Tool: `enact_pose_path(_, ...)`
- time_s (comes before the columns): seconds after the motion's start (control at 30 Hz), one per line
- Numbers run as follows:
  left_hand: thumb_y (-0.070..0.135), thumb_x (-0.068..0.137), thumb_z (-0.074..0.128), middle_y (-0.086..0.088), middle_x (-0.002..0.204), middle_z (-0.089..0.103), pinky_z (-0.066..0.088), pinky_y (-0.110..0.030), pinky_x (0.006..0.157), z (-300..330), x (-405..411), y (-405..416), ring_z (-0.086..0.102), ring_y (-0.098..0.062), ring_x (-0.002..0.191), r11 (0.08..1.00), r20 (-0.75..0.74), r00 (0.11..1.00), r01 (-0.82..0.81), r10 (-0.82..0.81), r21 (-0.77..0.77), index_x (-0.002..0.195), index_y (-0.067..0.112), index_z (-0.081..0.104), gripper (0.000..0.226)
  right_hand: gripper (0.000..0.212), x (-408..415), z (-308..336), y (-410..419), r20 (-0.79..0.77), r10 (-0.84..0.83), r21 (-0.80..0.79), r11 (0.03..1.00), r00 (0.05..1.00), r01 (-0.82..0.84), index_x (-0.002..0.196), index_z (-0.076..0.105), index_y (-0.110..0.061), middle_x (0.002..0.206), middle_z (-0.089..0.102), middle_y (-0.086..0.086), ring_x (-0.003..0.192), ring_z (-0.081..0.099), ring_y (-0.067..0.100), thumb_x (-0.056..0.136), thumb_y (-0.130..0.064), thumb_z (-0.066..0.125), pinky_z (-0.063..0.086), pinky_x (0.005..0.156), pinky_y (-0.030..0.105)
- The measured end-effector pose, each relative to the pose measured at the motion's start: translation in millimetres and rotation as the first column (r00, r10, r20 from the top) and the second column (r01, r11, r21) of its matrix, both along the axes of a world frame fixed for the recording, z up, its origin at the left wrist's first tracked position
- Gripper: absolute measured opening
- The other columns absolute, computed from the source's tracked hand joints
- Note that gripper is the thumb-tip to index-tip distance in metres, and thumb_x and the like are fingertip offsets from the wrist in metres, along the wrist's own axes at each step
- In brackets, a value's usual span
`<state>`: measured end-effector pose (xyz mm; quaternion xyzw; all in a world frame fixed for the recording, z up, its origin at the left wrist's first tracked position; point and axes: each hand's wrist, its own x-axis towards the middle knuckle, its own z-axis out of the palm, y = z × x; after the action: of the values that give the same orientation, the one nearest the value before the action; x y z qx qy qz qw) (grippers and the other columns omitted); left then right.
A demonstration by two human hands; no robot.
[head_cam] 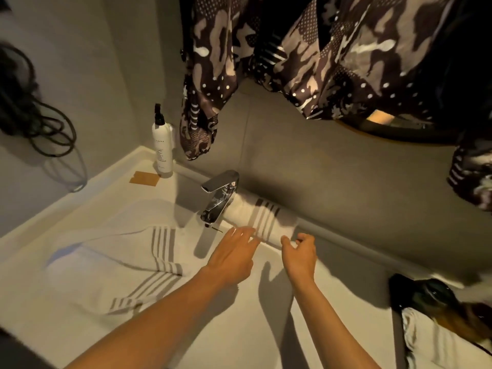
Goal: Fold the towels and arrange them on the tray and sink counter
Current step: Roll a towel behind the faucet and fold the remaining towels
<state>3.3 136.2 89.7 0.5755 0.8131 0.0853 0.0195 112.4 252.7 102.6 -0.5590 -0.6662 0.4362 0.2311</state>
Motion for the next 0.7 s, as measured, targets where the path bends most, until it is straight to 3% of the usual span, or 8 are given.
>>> enact_pose_path(0.1,0.016,0.090,0.052,-0.010,0.141,0.049,0.032,-0.040,0.111,12.8,9.5,-53.0,0.041,-0.028,0.132,0.995,0.066,0.995,-0.065,0.070,-0.079,0.134,0.012,0.053,0.044,0.039,0.8,8.5,-25.7,0.017,0.072,-0.046,0.996,0.997,-0.071,0.124,0.050,-0.010,0.123,0.058,0.012,0.113,0.055,0.032,0.091,-0.029,0.058,0.046,0.095,0.041)
enact_pose_path(0.23,0.015,0.087,0.056,-0.009,0.127,0.060,0.045,-0.040,0.098,12.9,-1.9,-125.7,0.056,-0.029,0.114,0.971,0.051,0.979,-0.186,0.195,-0.153,0.128,0.013,0.059,0.041,0.032,-10.5,7.8,-76.7,-0.027,0.215,-0.079,0.973,0.976,-0.217,0.116,0.055,-0.009,0.110,0.062,0.009,0.097,0.058,0.028,0.091,-0.028,0.057,0.041,0.070,0.030)
enact_pose_path(0.37,0.020,0.093,0.050,-0.009,0.128,0.056,0.044,-0.038,0.094,15.9,-24.1,-187.0,0.052,-0.029,0.113,0.902,0.056,0.935,-0.321,0.351,-0.288,0.128,0.016,0.055,0.036,0.035,-28.8,8.7,-124.1,-0.034,0.339,-0.130,0.931,0.940,-0.341,0.123,0.053,-0.010,0.114,0.056,0.004,0.106,0.054,0.024,0.092,-0.027,0.056,0.042,0.085,0.032)
enact_pose_path(0.53,0.020,0.096,0.046,-0.007,0.130,0.056,0.044,-0.034,0.086,-7.6,-68.7,-240.2,0.054,-0.027,0.112,0.820,0.126,0.855,-0.426,0.503,-0.382,0.134,0.017,0.052,0.038,0.013,-67.1,-12.3,-157.3,0.025,0.479,-0.147,0.870,0.878,-0.470,0.093,0.059,-0.011,0.085,0.055,-0.002,0.084,0.051,0.021,0.090,-0.022,0.052,0.042,0.076,0.032)
enact_pose_path(0.63,0.015,0.093,0.051,-0.006,0.121,0.061,0.048,-0.034,0.085,-35.3,-116.2,-257.0,0.057,-0.025,0.107,0.817,0.056,0.856,-0.468,0.514,-0.335,0.125,0.013,0.059,0.033,0.022,-92.9,-55.5,-174.9,0.148,0.580,-0.243,0.806,0.801,-0.539,0.107,0.060,-0.011,0.106,0.064,0.006,0.093,0.056,0.023,0.091,-0.024,0.055,0.040,0.075,0.029)
enact_pose_path(0.7,0.011,0.088,0.058,-0.009,0.124,0.062,0.046,-0.038,0.098,-55.1,-155.4,-260.0,0.057,-0.028,0.115,0.848,-0.019,0.874,-0.475,0.485,-0.235,0.117,0.010,0.065,0.030,0.028,-108.0,-90.7,-184.6,0.233,0.635,-0.305,0.767,0.736,-0.565,0.117,0.057,-0.011,0.118,0.063,0.010,0.102,0.058,0.026,0.092,-0.023,0.054,0.038,0.076,0.026)
